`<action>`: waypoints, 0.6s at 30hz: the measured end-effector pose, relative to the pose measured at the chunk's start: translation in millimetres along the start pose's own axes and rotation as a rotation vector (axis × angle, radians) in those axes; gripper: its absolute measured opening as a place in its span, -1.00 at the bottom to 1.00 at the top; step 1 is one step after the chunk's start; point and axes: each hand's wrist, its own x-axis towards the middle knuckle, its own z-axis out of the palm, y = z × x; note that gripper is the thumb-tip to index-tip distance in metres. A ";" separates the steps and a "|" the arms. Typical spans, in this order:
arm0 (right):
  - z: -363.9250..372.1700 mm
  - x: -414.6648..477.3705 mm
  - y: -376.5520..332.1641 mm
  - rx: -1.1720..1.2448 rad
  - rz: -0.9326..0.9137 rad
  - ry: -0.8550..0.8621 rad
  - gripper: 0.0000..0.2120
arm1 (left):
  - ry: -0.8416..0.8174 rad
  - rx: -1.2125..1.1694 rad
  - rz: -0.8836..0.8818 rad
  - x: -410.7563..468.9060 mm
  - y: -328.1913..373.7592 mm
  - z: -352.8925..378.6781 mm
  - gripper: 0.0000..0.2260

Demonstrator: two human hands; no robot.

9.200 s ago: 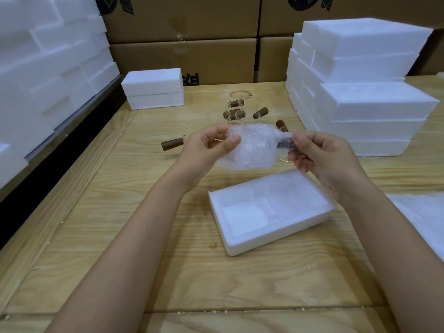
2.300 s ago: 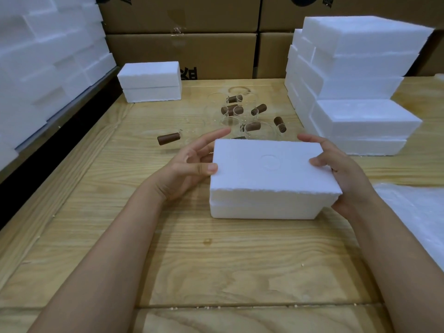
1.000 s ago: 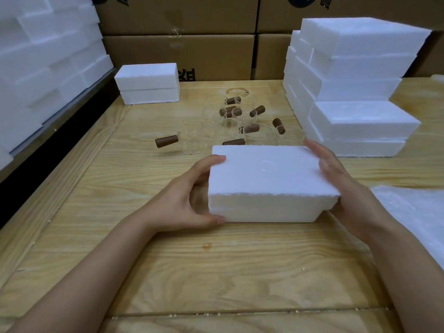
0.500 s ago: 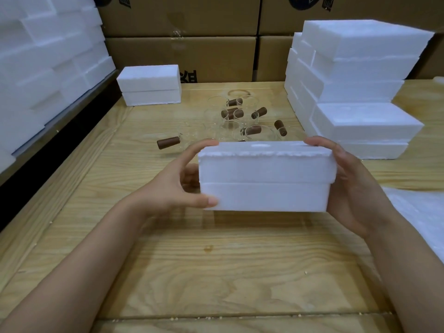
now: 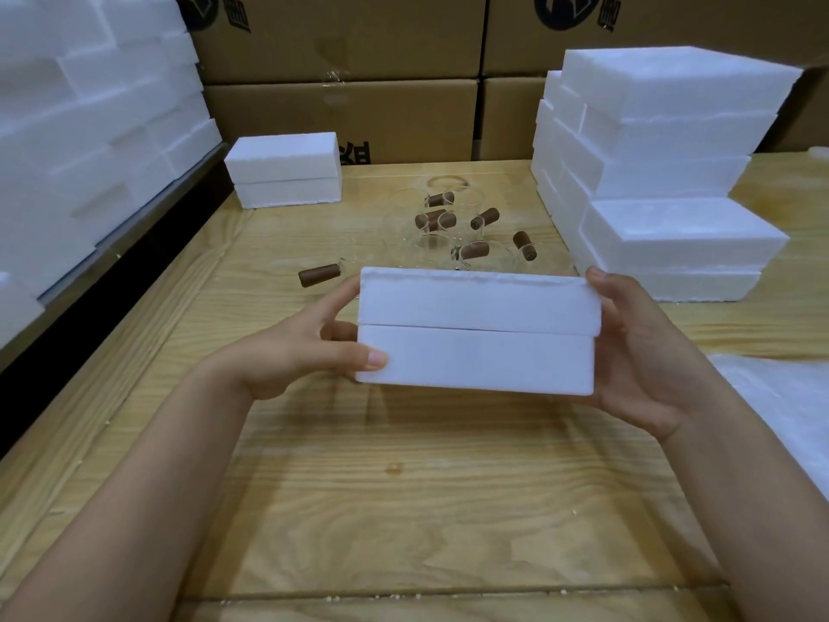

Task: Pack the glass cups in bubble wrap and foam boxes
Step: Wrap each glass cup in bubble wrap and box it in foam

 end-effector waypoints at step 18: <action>21.2 2.9 -4.1 0.068 -0.243 0.109 -0.76 | 0.620 1.575 0.674 9.3 22.5 49.4 0.05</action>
